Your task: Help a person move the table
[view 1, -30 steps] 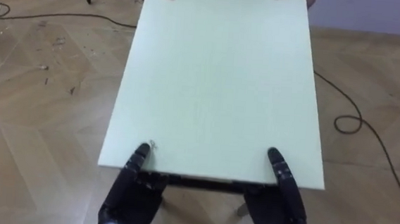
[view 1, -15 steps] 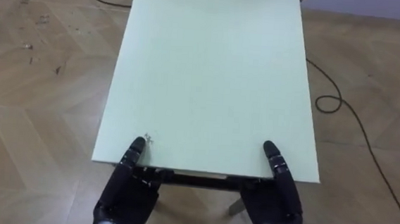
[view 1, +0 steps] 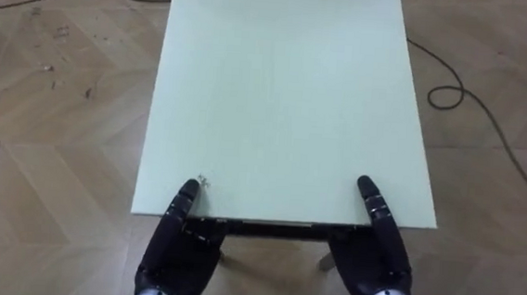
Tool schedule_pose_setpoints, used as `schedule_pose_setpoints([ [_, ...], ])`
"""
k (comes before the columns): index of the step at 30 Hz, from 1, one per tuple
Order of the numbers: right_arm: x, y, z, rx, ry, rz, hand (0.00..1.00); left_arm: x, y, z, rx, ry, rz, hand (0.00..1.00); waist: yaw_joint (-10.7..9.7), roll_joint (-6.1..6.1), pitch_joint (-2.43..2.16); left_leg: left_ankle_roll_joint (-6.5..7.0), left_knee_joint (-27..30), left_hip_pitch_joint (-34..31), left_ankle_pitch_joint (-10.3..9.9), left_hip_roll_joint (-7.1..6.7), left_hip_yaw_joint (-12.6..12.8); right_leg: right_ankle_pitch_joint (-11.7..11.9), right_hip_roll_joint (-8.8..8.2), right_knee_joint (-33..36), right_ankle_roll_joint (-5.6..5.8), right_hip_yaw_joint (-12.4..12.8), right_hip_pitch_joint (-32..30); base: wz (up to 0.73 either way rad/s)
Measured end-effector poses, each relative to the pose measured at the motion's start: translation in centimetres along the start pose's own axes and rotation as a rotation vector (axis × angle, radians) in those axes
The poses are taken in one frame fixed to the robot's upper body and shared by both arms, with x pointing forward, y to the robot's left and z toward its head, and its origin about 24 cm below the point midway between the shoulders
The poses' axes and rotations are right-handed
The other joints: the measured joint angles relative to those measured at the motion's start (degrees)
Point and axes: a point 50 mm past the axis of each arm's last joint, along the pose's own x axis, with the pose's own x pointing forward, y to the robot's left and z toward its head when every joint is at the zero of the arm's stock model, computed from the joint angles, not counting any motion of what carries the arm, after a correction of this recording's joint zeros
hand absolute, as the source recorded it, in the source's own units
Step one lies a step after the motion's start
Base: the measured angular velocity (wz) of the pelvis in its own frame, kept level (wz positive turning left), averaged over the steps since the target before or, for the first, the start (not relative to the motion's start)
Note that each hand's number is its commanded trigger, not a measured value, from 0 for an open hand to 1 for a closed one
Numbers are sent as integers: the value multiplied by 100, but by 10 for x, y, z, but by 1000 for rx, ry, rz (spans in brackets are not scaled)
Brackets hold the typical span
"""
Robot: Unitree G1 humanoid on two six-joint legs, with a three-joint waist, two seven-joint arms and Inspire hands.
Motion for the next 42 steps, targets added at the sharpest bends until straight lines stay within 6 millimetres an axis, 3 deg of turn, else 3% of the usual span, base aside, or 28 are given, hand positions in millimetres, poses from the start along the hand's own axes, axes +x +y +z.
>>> schedule_pose_setpoints([
  [1,2,1,2,7,-5,-1,100,3,-3,-1,1,2,-1,100,69,13,9,86,-134,37,-88,-16,-2,2,-141,551,-3,33,-266,7],
  [2,1,1,1,10,-6,-4,100,6,-5,-3,1,8,3,100,39,3,22,136,-202,105,-134,-85,-86,92,-385,1389,78,205,-727,8],
  [3,1,0,3,5,-11,-8,100,7,-5,-3,0,5,8,100,21,-23,43,150,-176,93,-138,-121,-189,61,-383,1544,244,448,-970,-5],
  [4,3,1,-1,5,-4,-2,100,5,-4,0,-9,-16,8,100,62,-97,34,168,-67,-10,-154,-163,-416,149,-155,656,409,1052,-1188,4],
  [5,4,3,-6,7,6,4,100,5,-3,5,-16,-20,9,100,19,-165,26,141,129,-220,-268,-254,-557,921,-221,-52,466,1428,-1293,29],
  [6,3,2,-8,10,4,0,100,5,-1,7,-6,-14,18,100,-65,-203,26,124,259,-314,-343,-317,-586,1335,-369,-107,249,1480,-1326,45],
  [7,2,1,-8,0,6,-2,100,5,0,4,-23,-12,31,100,-70,-166,-3,79,433,-413,-416,-310,-492,1218,-354,-67,414,1454,-1356,30],
  [10,1,-2,-4,-12,8,-14,100,4,2,-1,-27,11,44,100,44,-200,-4,94,466,-463,-353,-304,-321,1414,-384,-313,372,1389,-1276,-5],
  [13,-3,-8,-4,-18,27,-39,100,-1,9,-4,-36,20,75,100,25,-203,-9,167,514,-466,-266,-357,-281,1856,-395,-856,358,1251,-985,-7],
  [15,-4,-9,-4,-19,27,-46,100,-2,10,-5,-37,23,80,100,-15,-245,-26,280,559,-562,-200,-474,-243,2236,-430,-1330,413,1263,-829,7],
  [16,-5,-10,-3,-21,29,-50,100,-2,11,-7,-44,29,84,100,-62,-289,-36,403,558,-587,-143,-602,-154,2492,-508,-1607,493,1309,-732,6],
  [17,-5,-11,-2,-25,36,-54,100,-4,13,-8,-52,28,93,100,-152,-319,-51,582,521,-608,-103,-750,-79,2759,-608,-1903,769,1392,-621,6],
  [18,-6,-11,-2,-27,39,-56,100,-5,14,-9,-53,28,96,100,-185,-322,-53,673,520,-630,-79,-745,-33,2811,-661,-1919,951,1418,-605,6],
  [19,-7,-13,0,-24,33,-67,100,-6,15,-10,-55,30,101,100,-204,-251,-19,775,560,-647,-64,-689,-20,2327,-696,-1004,745,1423,-759,27],
  [20,-14,-18,-1,-13,36,-92,100,-8,17,-10,-39,33,111,100,-316,-237,-38,820,554,-628,-31,-519,42,1416,-763,267,700,1418,-840,48],
  [21,-17,-21,-3,2,31,-101,100,-10,18,-10,-27,35,110,100,-373,-278,-45,808,513,-607,11,-430,174,1037,-802,795,729,1399,-793,72],
  [22,-24,-25,-7,29,23,-112,100,-11,19,-9,-3,44,109,100,-381,-373,-45,672,404,-530,129,-327,400,511,-843,1418,788,1423,-590,55],
  [23,-27,-27,-9,49,22,-118,100,-12,20,-9,4,50,113,100,-347,-400,-45,635,378,-512,189,-327,478,237,-818,1575,864,1442,-347,25],
  [26,-27,-27,-8,48,21,-121,100,-15,22,-9,6,48,115,100,-122,-420,-45,659,316,-535,272,-357,646,176,-691,866,893,1436,-86,-34],
  [29,-29,-28,-12,54,42,-128,100,-20,23,-5,22,37,116,100,-113,-532,-56,692,61,-486,461,-320,705,148,-595,625,872,1434,141,0],
  [31,-29,-28,-17,64,56,-128,100,-24,24,-2,29,16,118,100,-63,-628,-63,623,-126,-414,580,-291,765,133,-498,304,856,1428,332,-9],
  [33,-29,-28,-17,63,59,-129,100,-26,24,-2,32,8,121,100,53,-632,-66,542,-198,-372,648,-222,753,230,-296,-188,701,1456,524,-20],
  [35,-30,-27,-18,65,62,-128,100,-27,24,-2,39,1,119,100,174,-657,-78,467,-404,-299,821,-212,692,376,-132,-662,696,1416,659,-12],
  [38,-26,-22,-19,59,64,-108,100,-27,21,-1,36,-13,108,100,207,-677,-76,467,-604,-329,1022,-198,680,628,-61,-969,568,1320,672,0],
  [42,-24,-20,-21,55,72,-100,100,-28,22,0,31,-33,106,100,234,-743,-44,457,-728,-329,1123,-224,604,624,-84,-979,550,1219,668,12],
])
